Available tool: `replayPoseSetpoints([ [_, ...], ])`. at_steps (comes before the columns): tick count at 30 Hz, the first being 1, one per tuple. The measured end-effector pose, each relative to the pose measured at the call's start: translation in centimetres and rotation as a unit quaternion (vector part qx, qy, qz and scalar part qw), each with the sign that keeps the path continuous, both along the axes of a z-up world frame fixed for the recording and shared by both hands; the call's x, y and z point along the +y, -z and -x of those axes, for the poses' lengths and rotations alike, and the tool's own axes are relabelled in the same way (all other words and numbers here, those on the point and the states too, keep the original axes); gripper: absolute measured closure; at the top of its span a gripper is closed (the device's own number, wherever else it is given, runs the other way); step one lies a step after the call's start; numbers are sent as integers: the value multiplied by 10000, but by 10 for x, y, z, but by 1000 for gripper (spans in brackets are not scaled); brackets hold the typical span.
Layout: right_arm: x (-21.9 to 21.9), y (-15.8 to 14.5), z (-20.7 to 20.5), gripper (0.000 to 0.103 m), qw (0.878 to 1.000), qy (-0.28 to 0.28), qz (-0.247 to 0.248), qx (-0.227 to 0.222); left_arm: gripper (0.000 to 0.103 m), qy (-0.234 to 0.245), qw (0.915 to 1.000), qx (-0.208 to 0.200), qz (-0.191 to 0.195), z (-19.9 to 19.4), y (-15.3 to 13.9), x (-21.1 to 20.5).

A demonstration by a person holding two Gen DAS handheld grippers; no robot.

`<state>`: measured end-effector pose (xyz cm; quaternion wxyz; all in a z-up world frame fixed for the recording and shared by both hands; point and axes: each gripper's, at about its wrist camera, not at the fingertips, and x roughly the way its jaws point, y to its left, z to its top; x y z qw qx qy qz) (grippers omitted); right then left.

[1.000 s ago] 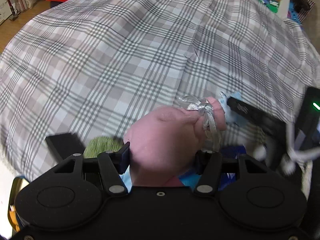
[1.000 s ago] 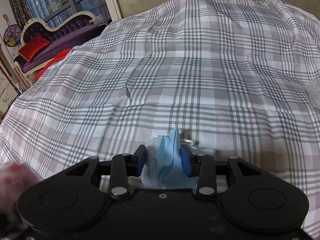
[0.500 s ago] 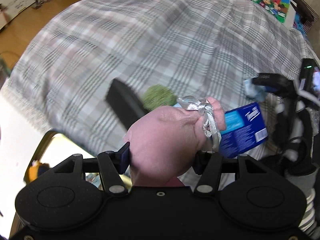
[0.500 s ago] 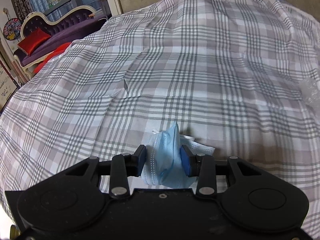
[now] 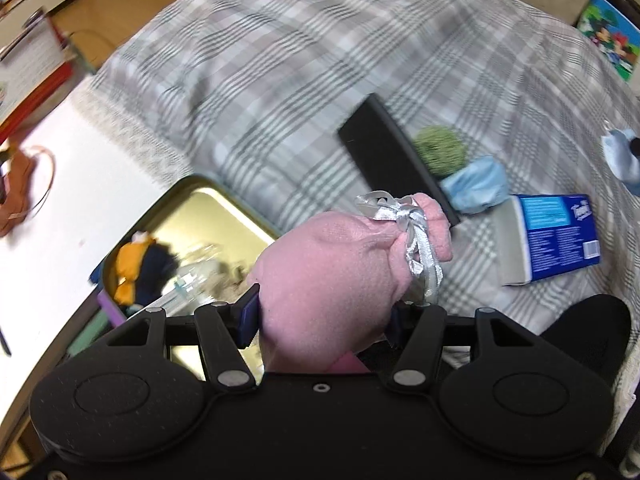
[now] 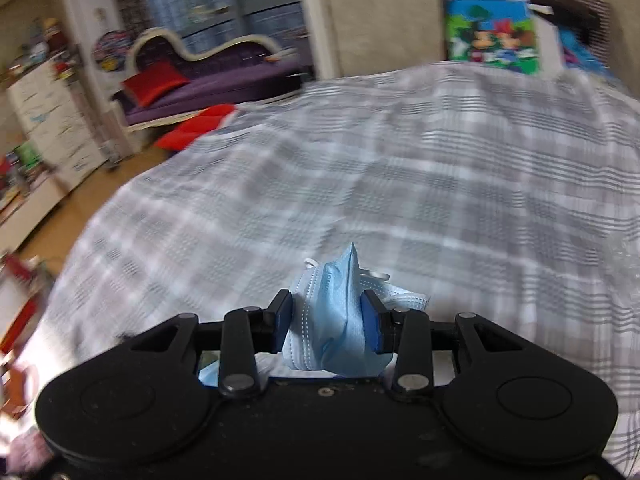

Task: Organize soft objects
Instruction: 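Carry pouch and mask to the gold tray, lower them in and open both tools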

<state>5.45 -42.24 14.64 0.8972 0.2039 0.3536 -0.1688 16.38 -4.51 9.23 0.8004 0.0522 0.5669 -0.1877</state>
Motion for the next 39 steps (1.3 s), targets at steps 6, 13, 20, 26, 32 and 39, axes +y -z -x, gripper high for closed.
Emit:
replayPoseSetpoints([
  [6, 66, -3, 13, 66, 9934, -1087, -366, 82, 48, -351, 9993, 86, -20, 2, 10, 35],
  [13, 145, 7, 15, 66, 9750, -2100, -657, 318, 48, -721, 9973, 141, -7, -1, 18, 67],
  [20, 194, 19, 8, 66, 9608, -2604, -746, 592, 48, -1139, 9932, 246, 89, -26, 29, 91],
  [26, 220, 34, -6, 66, 9525, -2817, -796, 838, 47, -1423, 9886, 458, 165, -55, 42, 99],
  [32, 236, 50, -20, 66, 9453, -2974, -802, 1070, 47, -1423, 9880, 598, 6, -82, 55, 87],
  [39, 255, 67, -34, 66, 9355, -3158, -836, 1347, 47, -1375, 9876, 749, -74, -101, 74, 77],
])
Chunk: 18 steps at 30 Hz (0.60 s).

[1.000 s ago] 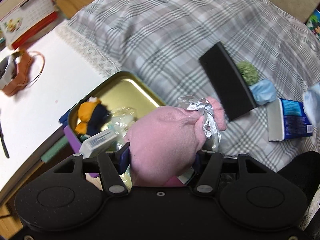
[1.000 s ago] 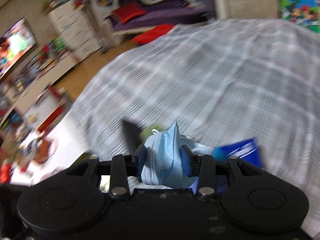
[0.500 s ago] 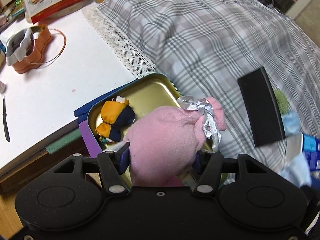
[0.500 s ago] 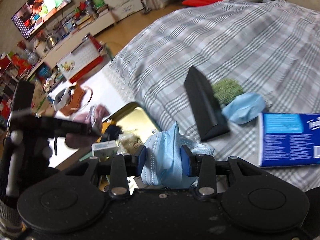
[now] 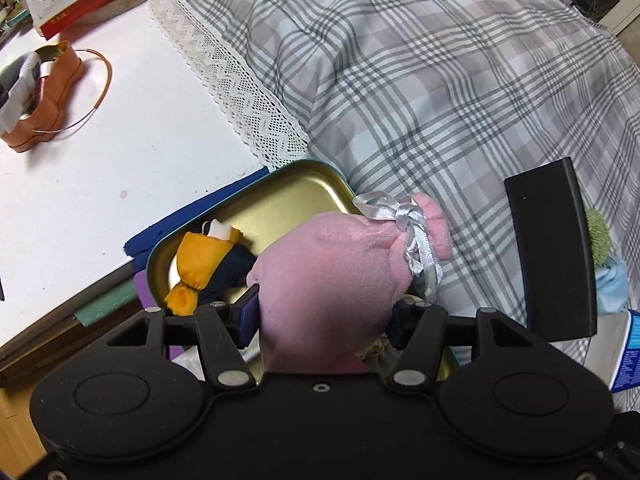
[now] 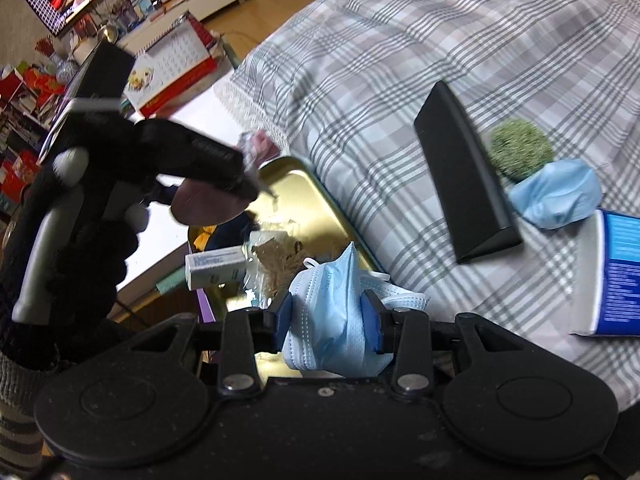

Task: Organize soft objects
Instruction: 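Carry pouch and mask to the gold tray, lower them in and open both tools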

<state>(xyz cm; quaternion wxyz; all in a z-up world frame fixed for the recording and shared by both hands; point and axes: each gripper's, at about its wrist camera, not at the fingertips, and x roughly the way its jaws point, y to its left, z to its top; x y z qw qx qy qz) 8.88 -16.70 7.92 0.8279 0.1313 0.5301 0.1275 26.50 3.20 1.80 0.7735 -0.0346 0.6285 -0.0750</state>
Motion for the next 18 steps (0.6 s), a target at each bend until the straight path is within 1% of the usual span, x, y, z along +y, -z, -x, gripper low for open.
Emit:
replayPoseSetpoints([
  [3, 6, 5, -7, 66, 9999, -82, -13, 100, 46, 54, 9999, -31, -117, -4, 7, -2],
  [5, 12, 9, -11, 66, 9998, -135, 7, 145, 45, 66, 10000, 18, -69, -6, 9, -1],
  [6, 14, 10, -12, 66, 9997, -163, 17, 165, 43, 73, 10000, 32, 2, -8, 9, 0],
  [8, 19, 15, -16, 66, 9996, -208, 15, 215, 34, 55, 9999, -100, 118, -7, 3, 3],
  [11, 26, 21, -21, 66, 9991, -266, -16, 325, 29, -14, 9995, -276, 120, -5, -3, 6],
  [14, 34, 27, -22, 66, 9985, -356, 2, 406, 29, -37, 9994, -196, 300, -4, -3, 9],
  [18, 48, 31, -19, 66, 9977, -513, 32, 442, 29, -86, 9995, -203, 221, 1, -2, 8],
])
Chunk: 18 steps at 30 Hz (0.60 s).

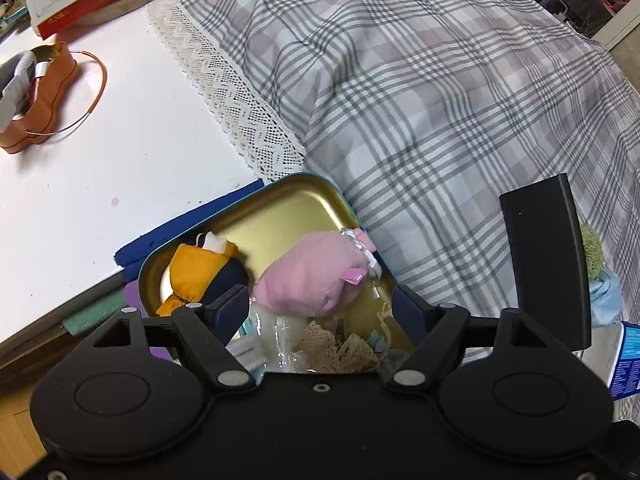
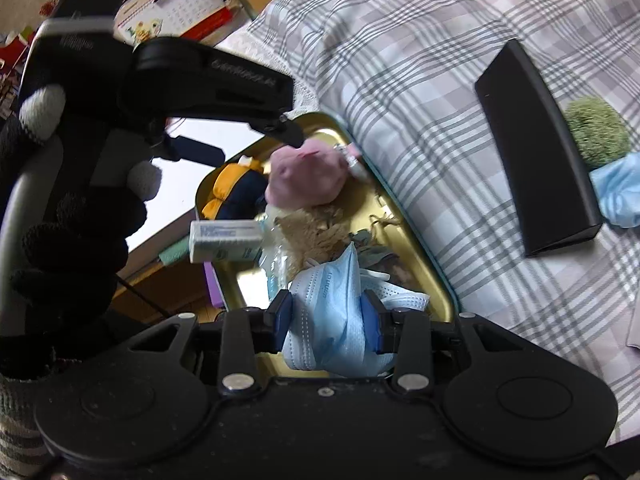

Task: Organize soft objects
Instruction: 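Carry pouch and mask to the gold tray, lower them in and open both tools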

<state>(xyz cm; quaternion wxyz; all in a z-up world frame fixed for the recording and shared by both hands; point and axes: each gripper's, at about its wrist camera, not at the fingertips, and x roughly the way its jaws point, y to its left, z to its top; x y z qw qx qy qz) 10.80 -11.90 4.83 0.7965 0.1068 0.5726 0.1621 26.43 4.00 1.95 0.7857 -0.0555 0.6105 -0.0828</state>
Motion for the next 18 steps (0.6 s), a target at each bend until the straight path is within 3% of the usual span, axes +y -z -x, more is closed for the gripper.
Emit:
replayPoseSetpoints([
  [12, 25, 5, 12, 59, 9997, -230, 23, -62, 29, -189, 9998, -59, -35, 7, -1, 6],
  [15, 24, 8, 10, 43, 9998, -180, -35, -82, 29, -188, 9998, -58, -17, 8, -1, 7],
  [18, 22, 8, 9, 43, 9999, -118, -21, -92, 29, -180, 9998, -71, 0, 9, -1, 7],
])
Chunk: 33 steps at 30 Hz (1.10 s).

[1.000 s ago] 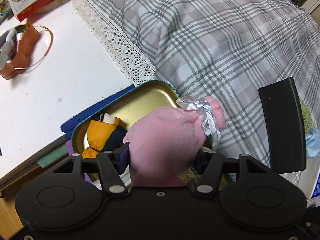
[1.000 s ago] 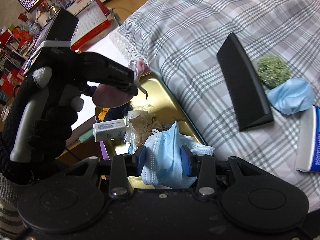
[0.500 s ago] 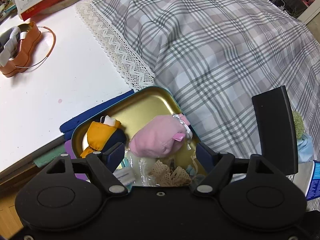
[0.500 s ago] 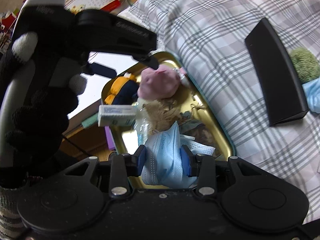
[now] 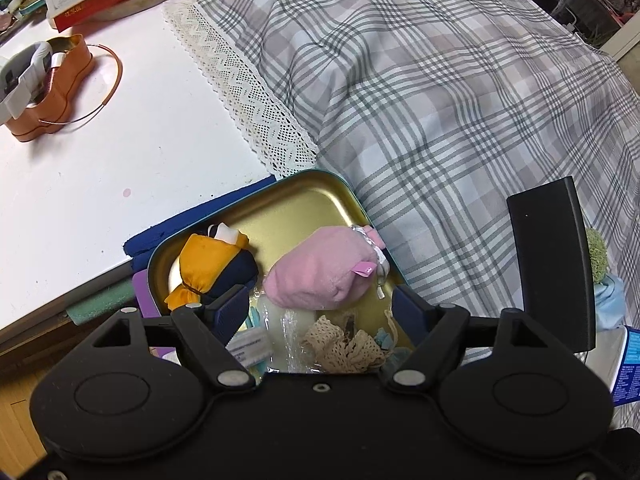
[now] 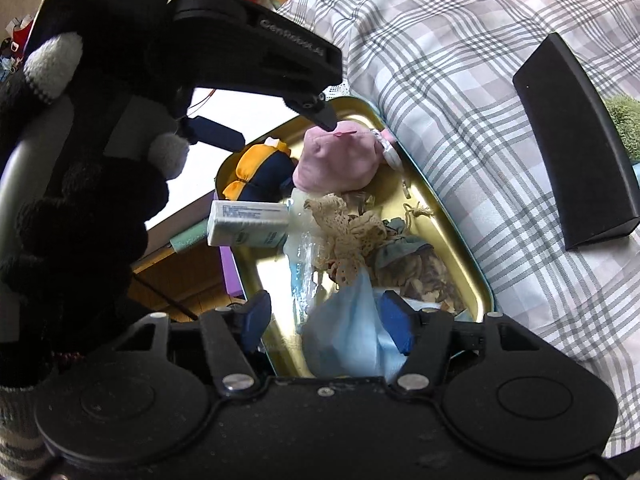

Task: Organize soft objects
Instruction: 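Carry pouch and mask to the gold tray, lower them in and open both tools, then move both tools from the tray back to the second blue mask and green ball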

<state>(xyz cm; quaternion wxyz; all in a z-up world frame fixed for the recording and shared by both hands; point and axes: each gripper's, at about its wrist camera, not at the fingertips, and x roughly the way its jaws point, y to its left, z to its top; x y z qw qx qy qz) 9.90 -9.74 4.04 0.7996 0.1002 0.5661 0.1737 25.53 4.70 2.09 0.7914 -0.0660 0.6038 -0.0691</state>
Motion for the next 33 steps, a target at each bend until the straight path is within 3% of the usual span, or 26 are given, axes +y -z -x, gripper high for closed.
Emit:
replayPoseSetpoints([
  [15, -31, 3, 11, 40, 9992, 391, 30, 65, 29, 130, 9995, -216, -214, 11, -2, -9],
  [22, -45, 4, 24, 36, 9983, 545, 191, -43, 28, 268, 9981, -350, -428, 31, 3, -24],
  [33, -85, 2, 47, 29, 9945, 978, 339, -174, 28, 300, 9984, -254, -398, 78, 22, -37],
])
